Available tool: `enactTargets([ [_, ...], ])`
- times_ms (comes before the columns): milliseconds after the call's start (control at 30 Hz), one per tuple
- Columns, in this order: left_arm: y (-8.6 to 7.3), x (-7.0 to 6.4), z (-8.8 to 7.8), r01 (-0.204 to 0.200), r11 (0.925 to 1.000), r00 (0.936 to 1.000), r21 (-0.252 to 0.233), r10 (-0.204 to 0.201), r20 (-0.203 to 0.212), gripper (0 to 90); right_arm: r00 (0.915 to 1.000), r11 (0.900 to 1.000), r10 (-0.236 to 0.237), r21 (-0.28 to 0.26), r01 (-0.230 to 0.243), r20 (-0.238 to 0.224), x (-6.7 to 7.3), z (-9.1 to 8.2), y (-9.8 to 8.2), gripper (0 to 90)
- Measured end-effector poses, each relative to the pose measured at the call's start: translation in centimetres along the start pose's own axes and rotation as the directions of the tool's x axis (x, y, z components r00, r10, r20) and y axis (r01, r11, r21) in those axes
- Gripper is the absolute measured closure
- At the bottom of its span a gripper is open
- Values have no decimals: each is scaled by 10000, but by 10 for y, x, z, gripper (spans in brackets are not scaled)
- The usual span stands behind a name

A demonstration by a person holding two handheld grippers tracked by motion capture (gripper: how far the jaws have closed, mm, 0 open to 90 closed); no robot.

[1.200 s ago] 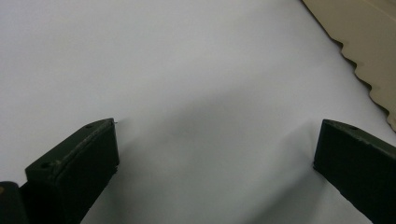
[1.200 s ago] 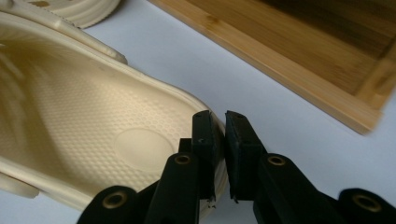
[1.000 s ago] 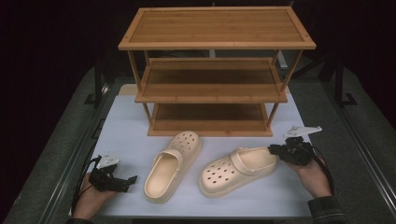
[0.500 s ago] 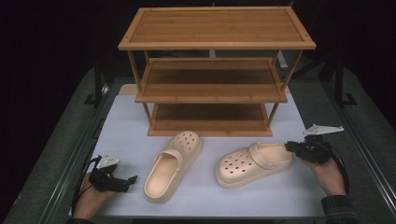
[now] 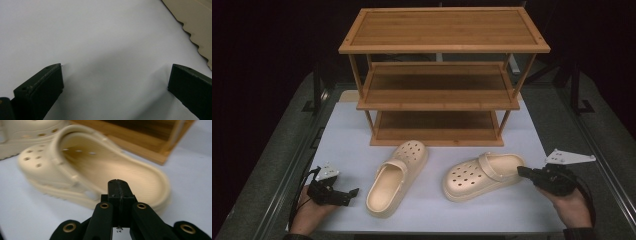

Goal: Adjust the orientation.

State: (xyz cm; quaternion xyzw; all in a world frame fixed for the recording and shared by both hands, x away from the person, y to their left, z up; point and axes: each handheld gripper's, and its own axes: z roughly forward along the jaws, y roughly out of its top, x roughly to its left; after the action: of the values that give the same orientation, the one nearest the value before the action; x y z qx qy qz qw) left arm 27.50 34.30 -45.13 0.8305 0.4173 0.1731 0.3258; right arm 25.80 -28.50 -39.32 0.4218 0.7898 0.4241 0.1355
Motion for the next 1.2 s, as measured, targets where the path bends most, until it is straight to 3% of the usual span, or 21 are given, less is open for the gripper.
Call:
enactTargets([
  [100,0,0,0,1,10000,10000,-6,-1,1,0,9994,9999,-135,28,136,-324,11,1,-4,900],
  [167,0,0,0,1,10000,10000,-4,-1,2,0,9945,9992,-340,183,359,-994,26,7,-11,900],
  [200,0,0,0,1,10000,10000,-1,-1,2,0,9945,9992,-340,183,359,-994,26,7,-11,900],
  [267,0,0,0,3,10000,10000,5,-3,4,0,9841,9966,-600,455,685,-1674,43,21,-15,900],
  [300,0,0,0,3,10000,10000,5,-3,4,0,9841,9966,-600,455,685,-1674,43,21,-15,900],
  [367,0,0,0,8,10000,10000,5,-8,4,0,9727,9894,-932,894,1143,-2128,58,42,-15,900],
  [467,0,0,0,6,10000,10000,6,-6,4,0,9680,9862,-1153,912,1384,-2228,63,53,-11,900],
  [600,0,0,0,8,10000,10000,0,-8,3,0,9668,9824,-1404,912,1628,-2133,68,64,-6,900],
  [867,0,0,0,7,10000,10000,8,-7,4,0,9772,9795,-1722,832,1832,-1244,78,81,6,900],
  [1067,0,0,0,13,10000,10000,0,-13,13,0,9760,9747,-1941,929,2033,-990,82,105,23,900],
  [1200,0,0,0,9,10000,10000,5,-9,14,0,9750,9741,-1951,950,2052,-1064,85,115,30,900],
])
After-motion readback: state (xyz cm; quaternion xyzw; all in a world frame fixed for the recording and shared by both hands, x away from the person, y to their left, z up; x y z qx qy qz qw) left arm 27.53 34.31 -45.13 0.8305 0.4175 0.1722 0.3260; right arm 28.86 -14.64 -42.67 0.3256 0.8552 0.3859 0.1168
